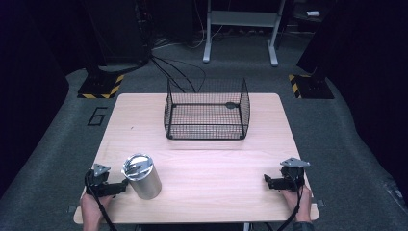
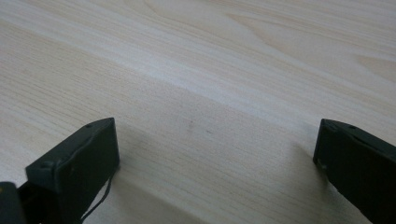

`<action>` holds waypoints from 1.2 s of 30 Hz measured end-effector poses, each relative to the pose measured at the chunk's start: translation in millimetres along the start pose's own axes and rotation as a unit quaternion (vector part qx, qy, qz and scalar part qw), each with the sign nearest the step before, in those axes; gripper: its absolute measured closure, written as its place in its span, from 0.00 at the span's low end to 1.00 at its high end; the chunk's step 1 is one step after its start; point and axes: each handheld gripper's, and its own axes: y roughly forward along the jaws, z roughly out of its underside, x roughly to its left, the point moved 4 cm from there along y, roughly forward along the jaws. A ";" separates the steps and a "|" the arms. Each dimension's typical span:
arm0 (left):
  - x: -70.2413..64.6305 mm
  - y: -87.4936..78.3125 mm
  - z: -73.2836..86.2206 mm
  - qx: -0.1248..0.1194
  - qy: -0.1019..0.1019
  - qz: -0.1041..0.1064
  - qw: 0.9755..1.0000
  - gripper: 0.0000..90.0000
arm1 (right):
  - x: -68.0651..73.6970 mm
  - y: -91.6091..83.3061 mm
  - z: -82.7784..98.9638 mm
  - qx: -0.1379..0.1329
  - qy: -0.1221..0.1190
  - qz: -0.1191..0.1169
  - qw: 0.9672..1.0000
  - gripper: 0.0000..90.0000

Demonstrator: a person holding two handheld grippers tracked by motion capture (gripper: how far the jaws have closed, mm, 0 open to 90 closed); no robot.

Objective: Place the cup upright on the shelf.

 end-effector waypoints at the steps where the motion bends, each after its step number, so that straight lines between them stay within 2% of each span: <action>1: 0.1 -0.4 0.0 0.003 0.001 0.001 1.000 0.00 | 0.0 0.0 0.0 0.000 0.000 0.000 1.000 0.00; 8: 2.5 0.0 -0.2 0.000 0.010 0.011 1.000 0.00 | 0.0 0.0 0.0 0.000 -0.001 0.000 1.000 0.00; 10: 2.6 -3.0 0.4 -0.013 0.014 0.022 1.000 0.00 | -0.1 0.0 0.0 0.000 -0.001 0.000 1.000 0.00; 11: 1.7 -5.4 1.1 -0.009 0.013 0.033 0.999 0.00 | 0.0 0.0 0.0 0.000 0.000 0.000 1.000 0.00; 12: 1.6 -5.6 1.4 -0.014 0.020 0.030 0.999 0.00 | 0.0 0.0 0.0 0.000 0.000 0.000 1.000 0.00; 14: 0.0 -7.8 2.8 -0.016 0.028 0.038 0.999 0.00 | 0.2 -0.1 0.1 0.000 0.002 0.001 1.000 0.00; 17: 0.5 -11.1 4.4 -0.009 0.033 0.039 0.999 0.00 | 0.1 -0.2 0.2 0.001 0.002 0.001 1.000 0.00; 18: 1.2 -14.0 5.3 -0.017 0.028 0.043 0.999 0.00 | 0.0 -0.1 0.0 0.001 0.003 0.002 1.000 0.00; 24: 3.9 -30.5 6.4 -0.029 0.031 0.049 0.998 0.00 | 0.0 0.0 0.0 0.001 0.004 0.002 1.000 0.00; 31: 2.7 -43.1 7.9 -0.051 0.046 0.071 0.995 0.00 | -0.3 0.2 -0.3 0.000 0.001 0.002 1.000 0.00; 33: 1.8 -48.9 10.8 -0.064 0.041 0.091 0.993 0.00 | -0.3 0.2 -0.3 0.000 0.001 0.002 1.000 0.00; 36: -2.8 -57.0 10.9 -0.075 0.051 0.109 0.990 0.00 | -0.3 0.2 -0.3 0.000 0.001 0.002 1.000 0.00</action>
